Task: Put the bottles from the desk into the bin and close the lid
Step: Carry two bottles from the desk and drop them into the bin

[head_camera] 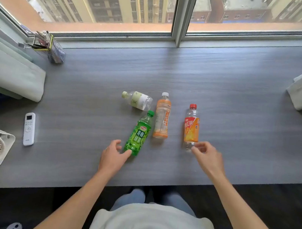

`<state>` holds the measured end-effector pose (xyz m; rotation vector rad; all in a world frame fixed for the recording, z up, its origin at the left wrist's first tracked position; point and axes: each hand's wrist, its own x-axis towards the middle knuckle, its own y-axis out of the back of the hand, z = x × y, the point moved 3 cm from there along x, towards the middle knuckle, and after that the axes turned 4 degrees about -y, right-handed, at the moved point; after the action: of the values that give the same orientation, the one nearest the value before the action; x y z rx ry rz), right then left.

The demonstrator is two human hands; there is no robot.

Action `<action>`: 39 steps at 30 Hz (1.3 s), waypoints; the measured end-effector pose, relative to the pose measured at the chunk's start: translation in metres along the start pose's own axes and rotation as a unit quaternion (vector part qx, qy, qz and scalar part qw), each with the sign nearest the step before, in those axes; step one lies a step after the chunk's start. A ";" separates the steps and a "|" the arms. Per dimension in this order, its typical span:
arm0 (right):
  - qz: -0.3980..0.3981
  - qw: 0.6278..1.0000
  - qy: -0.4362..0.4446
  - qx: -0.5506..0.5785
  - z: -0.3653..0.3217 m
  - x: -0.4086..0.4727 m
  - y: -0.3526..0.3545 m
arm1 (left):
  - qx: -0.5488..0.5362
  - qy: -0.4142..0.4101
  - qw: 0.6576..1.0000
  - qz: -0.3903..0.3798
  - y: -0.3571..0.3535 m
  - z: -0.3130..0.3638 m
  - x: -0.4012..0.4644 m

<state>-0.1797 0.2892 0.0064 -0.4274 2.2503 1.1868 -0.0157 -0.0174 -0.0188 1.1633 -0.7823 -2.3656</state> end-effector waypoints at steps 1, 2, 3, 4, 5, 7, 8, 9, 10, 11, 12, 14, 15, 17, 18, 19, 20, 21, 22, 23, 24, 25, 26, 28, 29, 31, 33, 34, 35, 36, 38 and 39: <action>0.033 0.999 0.010 0.010 -0.011 0.010 0.005 | -0.001 -0.016 1.000 0.006 0.000 0.010 0.010; 0.054 0.998 0.003 0.013 -0.020 0.018 0.008 | 0.007 -0.017 1.000 -0.002 0.001 0.021 0.016; 0.067 0.998 -0.003 0.021 -0.029 0.028 0.008 | 0.011 -0.025 1.000 -0.006 0.000 0.032 0.024; 0.070 0.997 -0.018 0.021 -0.039 0.036 0.008 | 0.017 -0.025 0.999 -0.014 0.000 0.045 0.030; 0.071 0.997 -0.029 0.017 -0.046 0.045 0.004 | 0.023 -0.028 0.999 -0.017 -0.004 0.054 0.037; 0.060 0.997 -0.055 0.002 -0.050 0.059 -0.009 | 0.034 -0.024 0.999 -0.027 -0.013 0.063 0.046; 0.052 0.996 -0.066 -0.007 -0.049 0.065 -0.016 | 0.038 -0.023 0.998 -0.036 -0.019 0.066 0.051; 0.050 0.996 -0.076 -0.016 -0.048 0.071 -0.022 | 0.043 -0.018 0.998 -0.041 -0.024 0.066 0.056; 0.049 0.995 -0.085 -0.019 -0.047 0.077 -0.027 | 0.045 -0.014 0.998 -0.043 -0.030 0.066 0.062; 0.047 0.994 -0.092 -0.021 -0.045 0.083 -0.031 | 0.049 -0.011 0.998 -0.047 -0.036 0.065 0.066; 0.046 0.994 -0.098 -0.023 -0.043 0.088 -0.036 | 0.056 -0.010 0.997 -0.047 -0.043 0.064 0.069; 0.059 0.993 -0.101 -0.036 -0.039 0.092 -0.040 | 0.070 -0.008 0.997 -0.036 -0.050 0.059 0.069; 0.069 0.992 -0.099 -0.047 -0.039 0.091 -0.039 | 0.077 -0.007 0.997 -0.027 -0.051 0.058 0.068; 0.071 0.991 -0.099 -0.055 -0.031 0.098 -0.044 | 0.086 -0.003 0.996 -0.015 -0.060 0.050 0.072; 0.068 0.992 -0.096 -0.051 -0.031 0.099 -0.044 | 0.083 -0.001 0.996 -0.010 -0.058 0.047 0.072; 0.059 0.993 -0.096 -0.044 -0.031 0.098 -0.045 | 0.078 0.003 0.997 -0.008 -0.055 0.043 0.071; 0.048 0.994 -0.097 -0.032 -0.028 0.097 -0.044 | 0.071 0.007 0.997 -0.007 -0.053 0.039 0.068; 0.034 0.995 -0.097 -0.018 -0.023 0.094 -0.041 | 0.066 0.010 0.998 -0.005 -0.052 0.035 0.062; 0.019 0.995 -0.094 -0.001 -0.017 0.089 -0.038 | 0.063 0.010 0.998 -0.001 -0.050 0.030 0.056; 0.005 0.996 -0.089 0.016 -0.010 0.083 -0.036 | 0.060 0.011 0.998 0.001 -0.048 0.024 0.048; -0.009 0.996 -0.083 0.032 -0.002 0.075 -0.033 | 0.054 0.015 0.998 0.000 -0.046 0.017 0.039; -0.022 0.996 -0.074 0.045 0.006 0.065 -0.032 | 0.048 0.019 0.999 -0.007 -0.045 0.009 0.030; -0.034 0.996 -0.065 0.057 0.016 0.054 -0.031 | 0.045 0.021 0.999 -0.020 -0.046 0.001 0.020; -0.048 0.995 -0.057 0.068 0.037 0.031 -0.030 | 0.049 0.008 0.997 -0.056 -0.050 -0.017 -0.001; -0.053 0.995 -0.059 0.068 0.049 0.019 -0.031 | 0.054 0.000 0.996 -0.077 -0.053 -0.025 -0.011; -0.067 0.993 -0.071 0.066 0.074 -0.008 -0.032 | 0.075 -0.015 0.990 -0.115 -0.058 -0.038 -0.025; -0.069 0.990 -0.093 0.077 0.099 -0.035 -0.032 | 0.110 -0.025 0.981 -0.159 -0.063 -0.047 -0.035; -0.065 0.989 -0.106 0.085 0.112 -0.049 -0.032 | 0.127 -0.032 0.975 -0.182 -0.066 -0.051 -0.038; -0.059 0.987 -0.119 0.094 0.124 -0.064 -0.032 | 0.144 -0.042 0.967 -0.204 -0.068 -0.053 -0.040; -0.051 0.984 -0.133 0.103 0.137 -0.078 -0.033 | 0.163 -0.055 0.959 -0.226 -0.071 -0.055 -0.041; -0.028 0.975 -0.176 0.131 0.165 -0.108 -0.037 | 0.204 -0.090 0.938 -0.264 -0.079 -0.052 -0.043; -0.012 0.970 -0.198 0.143 0.179 -0.121 -0.040 | 0.223 -0.104 0.928 -0.279 -0.083 -0.049 -0.043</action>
<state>-0.0051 0.4176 -0.0275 -0.0914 2.0147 0.8287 0.0403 0.0553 -0.0703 1.4887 -1.2493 -2.9064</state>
